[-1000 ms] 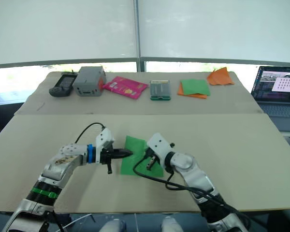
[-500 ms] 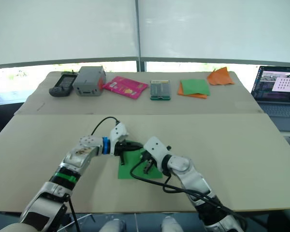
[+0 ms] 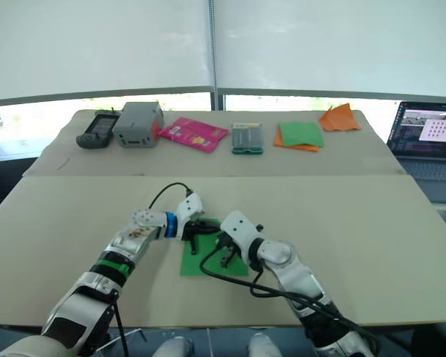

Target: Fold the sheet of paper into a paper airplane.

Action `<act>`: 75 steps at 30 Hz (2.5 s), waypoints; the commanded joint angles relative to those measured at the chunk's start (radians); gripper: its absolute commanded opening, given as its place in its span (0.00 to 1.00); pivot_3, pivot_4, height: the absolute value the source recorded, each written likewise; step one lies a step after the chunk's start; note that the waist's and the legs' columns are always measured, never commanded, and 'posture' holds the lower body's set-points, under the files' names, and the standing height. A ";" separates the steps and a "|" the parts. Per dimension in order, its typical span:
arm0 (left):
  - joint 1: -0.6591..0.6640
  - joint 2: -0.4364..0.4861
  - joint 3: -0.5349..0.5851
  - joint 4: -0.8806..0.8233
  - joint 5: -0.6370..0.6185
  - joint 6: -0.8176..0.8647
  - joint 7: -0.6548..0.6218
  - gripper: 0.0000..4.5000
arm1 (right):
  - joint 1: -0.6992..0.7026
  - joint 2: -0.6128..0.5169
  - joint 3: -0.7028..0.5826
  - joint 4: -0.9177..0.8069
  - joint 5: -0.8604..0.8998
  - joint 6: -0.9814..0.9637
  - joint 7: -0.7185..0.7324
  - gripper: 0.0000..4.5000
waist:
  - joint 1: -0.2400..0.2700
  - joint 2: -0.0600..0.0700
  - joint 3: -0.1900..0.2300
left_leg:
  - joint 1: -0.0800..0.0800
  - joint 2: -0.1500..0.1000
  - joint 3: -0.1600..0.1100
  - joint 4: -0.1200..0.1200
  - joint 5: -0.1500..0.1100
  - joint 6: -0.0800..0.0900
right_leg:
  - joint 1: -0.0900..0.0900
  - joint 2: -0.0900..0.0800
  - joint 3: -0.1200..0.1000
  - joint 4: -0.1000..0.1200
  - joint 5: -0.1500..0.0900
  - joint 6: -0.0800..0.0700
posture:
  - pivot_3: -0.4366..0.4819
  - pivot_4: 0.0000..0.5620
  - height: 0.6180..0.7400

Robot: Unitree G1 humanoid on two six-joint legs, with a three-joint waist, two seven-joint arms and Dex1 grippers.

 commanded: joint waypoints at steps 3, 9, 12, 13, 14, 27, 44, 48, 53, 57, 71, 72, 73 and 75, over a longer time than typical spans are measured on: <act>-0.016 0.010 -0.040 0.031 0.076 -0.040 0.014 0.00 | -0.004 0.009 -0.004 -0.056 0.000 0.013 -0.006 0.00 | 0.000 0.000 0.000 | 0.000 0.000 0.000 0.000 0.000 0.000 | 0.000 0.000 0.000 0.000 0.000 0.000 | 0.48 0.27 1.00; -0.018 0.015 -0.075 0.059 0.129 -0.048 0.024 0.00 | -0.008 0.012 -0.015 -0.065 0.002 0.033 -0.017 0.00 | 0.001 0.000 -0.001 | 0.001 0.000 0.000 0.001 0.000 0.000 | 0.001 0.000 0.000 0.000 0.000 0.000 | 0.48 0.27 1.00; -0.015 0.012 -0.079 0.055 0.132 -0.049 0.020 0.00 | -0.012 0.013 -0.031 -0.072 0.005 0.048 -0.031 0.00 | 0.001 0.000 -0.001 | 0.001 0.000 0.000 0.001 0.000 0.000 | 0.001 0.000 0.000 0.000 0.000 0.000 | 0.48 0.27 1.00; -0.014 0.012 -0.080 0.055 0.132 -0.049 0.021 0.00 | -0.014 0.018 -0.045 -0.077 0.012 0.057 -0.038 0.00 | 0.001 0.000 -0.001 | 0.001 0.000 0.000 0.001 0.000 0.000 | 0.001 0.000 0.000 0.000 0.000 0.000 | 0.48 0.27 1.00; -0.014 0.011 -0.079 0.055 0.131 -0.048 0.021 0.00 | -0.015 0.023 -0.063 -0.083 0.021 0.065 -0.044 0.00 | 0.001 0.000 -0.001 | 0.001 0.000 0.000 0.001 0.000 0.000 | 0.001 0.000 0.000 0.000 0.000 0.000 | 0.48 0.27 1.00; 0.003 0.015 -0.083 0.032 0.128 -0.046 0.012 0.00 | -0.017 0.021 -0.191 -0.221 0.127 0.177 -0.045 0.36 | 0.000 0.000 -0.002 | 0.001 0.000 0.000 0.001 0.000 0.000 | 0.001 0.000 0.000 0.000 0.000 0.000 | 0.48 0.27 1.00; 0.011 0.021 -0.077 0.011 0.123 -0.040 0.011 0.00 | 0.063 0.010 -0.133 -0.133 0.105 0.152 -0.068 0.01 | 0.000 0.000 -0.002 | 0.001 0.000 0.000 0.001 0.000 0.000 | 0.001 0.000 0.000 0.000 0.000 0.000 | 0.48 0.27 1.00; 0.017 0.025 -0.058 -0.016 0.096 -0.036 -0.007 0.00 | 0.074 0.014 -0.121 -0.094 0.093 0.154 -0.076 0.01 | -0.002 0.000 -0.002 | 0.001 0.000 0.000 0.001 0.000 0.000 | 0.001 0.000 0.000 0.000 0.000 0.000 | 0.48 0.27 1.00; 0.028 0.039 -0.023 -0.077 0.042 0.024 -0.053 0.00 | 0.086 0.020 -0.113 -0.053 0.081 0.161 -0.091 0.01 | -0.003 0.000 -0.002 | 0.001 0.000 0.000 0.000 0.000 0.000 | 0.001 0.000 0.000 0.000 0.000 0.000 | 0.48 0.27 1.00; 0.042 0.050 -0.034 -0.096 0.046 0.040 -0.063 0.00 | 0.082 0.024 -0.109 -0.051 0.079 0.160 -0.095 0.01 | -0.003 0.000 -0.002 | 0.002 0.000 0.000 0.000 0.000 0.000 | 0.001 0.000 0.000 0.000 0.000 0.000 | 0.48 0.27 1.00; 0.068 0.071 -0.076 -0.108 0.085 0.028 -0.053 0.00 | -0.027 0.073 -0.114 -0.023 0.090 0.158 -0.097 0.01 | -0.003 0.000 -0.002 | 0.002 0.000 0.000 0.000 0.000 0.000 | 0.001 0.000 0.000 0.001 0.000 0.000 | 0.48 0.27 1.00; 0.068 0.072 -0.078 -0.108 0.087 0.026 -0.052 0.00 | -0.036 0.075 -0.111 -0.002 0.086 0.155 -0.097 0.01 | -0.003 0.000 -0.003 | 0.002 0.000 0.000 0.000 0.000 0.000 | 0.001 0.000 0.000 0.001 0.000 0.000 | 0.48 0.27 1.00; 0.067 0.073 -0.079 -0.107 0.086 0.025 -0.052 0.00 | -0.043 0.077 -0.109 0.018 0.083 0.155 -0.097 0.01 | -0.002 0.000 -0.003 | 0.002 0.000 0.000 0.000 0.000 0.000 | 0.001 0.000 0.000 0.001 0.000 0.000 | 0.48 0.27 1.00; 0.066 0.074 -0.079 -0.106 0.085 0.024 -0.052 0.00 | -0.046 0.078 -0.105 0.062 0.076 0.160 -0.101 0.01 | -0.001 0.000 -0.003 | 0.002 0.000 0.000 0.000 0.000 0.000 | 0.001 0.000 0.000 0.000 0.000 0.000 | 0.48 0.27 1.00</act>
